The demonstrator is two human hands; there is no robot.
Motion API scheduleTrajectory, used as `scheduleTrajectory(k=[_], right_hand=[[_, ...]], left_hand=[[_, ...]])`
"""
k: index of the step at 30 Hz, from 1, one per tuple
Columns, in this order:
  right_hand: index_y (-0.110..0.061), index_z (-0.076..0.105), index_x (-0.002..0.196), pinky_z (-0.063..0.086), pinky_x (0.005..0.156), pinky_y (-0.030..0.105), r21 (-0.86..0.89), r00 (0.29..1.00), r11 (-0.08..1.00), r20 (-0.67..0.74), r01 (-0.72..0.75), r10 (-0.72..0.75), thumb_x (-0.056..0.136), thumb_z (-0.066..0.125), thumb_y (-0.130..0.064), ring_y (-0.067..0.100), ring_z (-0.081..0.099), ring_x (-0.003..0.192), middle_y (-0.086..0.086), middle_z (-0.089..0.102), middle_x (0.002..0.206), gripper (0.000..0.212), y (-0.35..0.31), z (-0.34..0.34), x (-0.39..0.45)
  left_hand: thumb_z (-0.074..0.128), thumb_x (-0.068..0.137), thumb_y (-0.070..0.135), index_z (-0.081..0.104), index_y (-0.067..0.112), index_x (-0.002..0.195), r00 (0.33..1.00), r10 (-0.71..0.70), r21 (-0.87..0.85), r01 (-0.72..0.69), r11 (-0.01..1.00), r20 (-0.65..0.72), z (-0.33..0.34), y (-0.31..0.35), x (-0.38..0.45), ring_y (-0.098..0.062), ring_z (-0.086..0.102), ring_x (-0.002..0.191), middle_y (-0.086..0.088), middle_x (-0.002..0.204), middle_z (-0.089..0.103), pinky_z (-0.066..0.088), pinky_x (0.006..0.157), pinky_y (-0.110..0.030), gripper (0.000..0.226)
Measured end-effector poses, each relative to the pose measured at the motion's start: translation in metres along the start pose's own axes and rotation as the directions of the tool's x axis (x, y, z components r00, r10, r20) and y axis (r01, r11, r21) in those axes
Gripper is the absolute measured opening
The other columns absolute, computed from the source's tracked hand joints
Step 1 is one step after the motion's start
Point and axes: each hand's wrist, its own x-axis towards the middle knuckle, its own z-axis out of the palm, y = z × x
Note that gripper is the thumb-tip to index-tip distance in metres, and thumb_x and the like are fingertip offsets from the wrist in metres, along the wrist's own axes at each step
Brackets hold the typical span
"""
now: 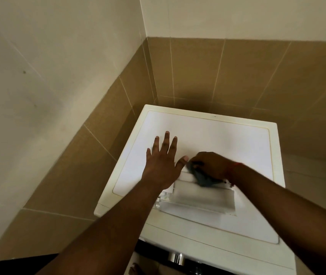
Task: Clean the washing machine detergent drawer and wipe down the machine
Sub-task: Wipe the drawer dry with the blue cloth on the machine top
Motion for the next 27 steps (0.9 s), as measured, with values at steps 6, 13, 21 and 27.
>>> scheduleTrajectory(k=[6,13,21,27], right_hand=[[-0.009,0.067,0.112,0.045,0.095,0.035,-0.172,0.987,0.977,0.076,-0.125,0.140,0.098,0.045,-0.017,0.027,0.059,0.108,0.011,0.065,0.116,0.027,0.001,-0.008,0.005],[-0.011,0.067,0.112,0.041,0.094,0.028,0.154,0.994,0.988,-0.112,0.018,-0.001,0.098,0.049,-0.016,0.024,0.058,0.107,0.007,0.064,0.117,0.024,-0.030,0.013,0.009],[-0.014,0.072,0.113,0.047,0.095,0.033,-0.115,0.980,0.983,0.127,-0.141,0.155,0.095,0.055,-0.016,0.022,0.061,0.101,0.006,0.068,0.111,0.025,0.038,-0.020,-0.020],[-0.013,0.071,0.093,0.038,0.076,0.026,0.140,0.967,0.988,-0.255,0.058,-0.020,0.093,0.054,-0.016,0.023,0.058,0.089,0.009,0.060,0.094,0.018,-0.032,0.028,0.016]], left_hand=[[0.004,0.084,0.076,-0.008,0.030,0.155,1.000,-0.007,0.022,0.007,1.000,0.006,-0.001,0.001,-0.001,-0.029,-0.019,0.149,0.002,0.160,-0.026,0.003,0.119,-0.056,0.085],[0.004,0.086,0.075,-0.008,0.030,0.155,1.000,-0.014,0.040,0.014,0.999,0.003,-0.003,0.002,-0.001,-0.029,-0.017,0.149,0.002,0.161,-0.024,0.004,0.118,-0.056,0.083],[0.006,0.086,0.075,-0.006,0.030,0.155,1.000,-0.025,-0.007,0.025,1.000,0.013,-0.002,0.002,0.000,-0.028,-0.018,0.149,0.004,0.161,-0.025,0.004,0.118,-0.055,0.084],[0.004,0.086,0.075,-0.006,0.030,0.155,1.000,-0.026,0.012,0.026,1.000,0.001,-0.003,0.002,-0.001,-0.028,-0.016,0.150,0.004,0.162,-0.021,0.006,0.119,-0.056,0.083]])
